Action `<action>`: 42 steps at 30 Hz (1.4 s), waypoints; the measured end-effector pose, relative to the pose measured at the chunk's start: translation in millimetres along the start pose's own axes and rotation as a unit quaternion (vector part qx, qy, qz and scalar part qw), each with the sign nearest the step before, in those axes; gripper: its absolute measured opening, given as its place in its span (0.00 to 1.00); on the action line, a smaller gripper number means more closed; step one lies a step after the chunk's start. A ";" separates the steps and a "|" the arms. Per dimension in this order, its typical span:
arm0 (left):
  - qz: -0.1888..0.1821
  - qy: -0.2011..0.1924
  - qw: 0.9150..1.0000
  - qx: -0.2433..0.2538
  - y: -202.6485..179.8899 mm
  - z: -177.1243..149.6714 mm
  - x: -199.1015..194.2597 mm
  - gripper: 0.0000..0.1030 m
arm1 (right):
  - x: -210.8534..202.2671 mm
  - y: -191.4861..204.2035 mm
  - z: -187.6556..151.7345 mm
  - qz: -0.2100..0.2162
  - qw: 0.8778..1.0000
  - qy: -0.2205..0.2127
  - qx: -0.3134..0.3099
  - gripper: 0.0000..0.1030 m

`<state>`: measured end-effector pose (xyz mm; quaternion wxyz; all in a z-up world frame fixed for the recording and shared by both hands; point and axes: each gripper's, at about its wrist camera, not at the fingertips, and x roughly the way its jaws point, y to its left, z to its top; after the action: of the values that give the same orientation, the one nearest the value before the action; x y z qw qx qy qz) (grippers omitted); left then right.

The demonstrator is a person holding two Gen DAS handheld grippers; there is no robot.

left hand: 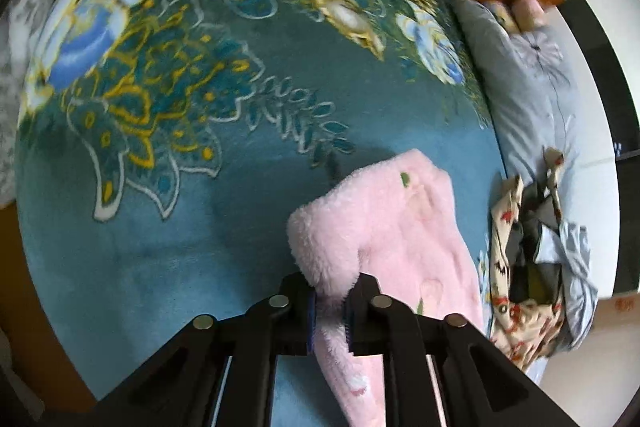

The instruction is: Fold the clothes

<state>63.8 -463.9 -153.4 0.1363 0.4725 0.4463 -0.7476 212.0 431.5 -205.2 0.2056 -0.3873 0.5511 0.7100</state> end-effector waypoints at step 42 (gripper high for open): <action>-0.050 0.190 0.966 0.170 -189.5 -269.9 59.6 0.60 | -31.0 -59.8 10.3 0.065 0.997 0.032 0.027 0.29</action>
<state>72.3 -129.0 -142.5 -0.0709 0.5987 0.3534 -0.7152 270.7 463.7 -217.4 0.1522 -0.3675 0.6003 0.6938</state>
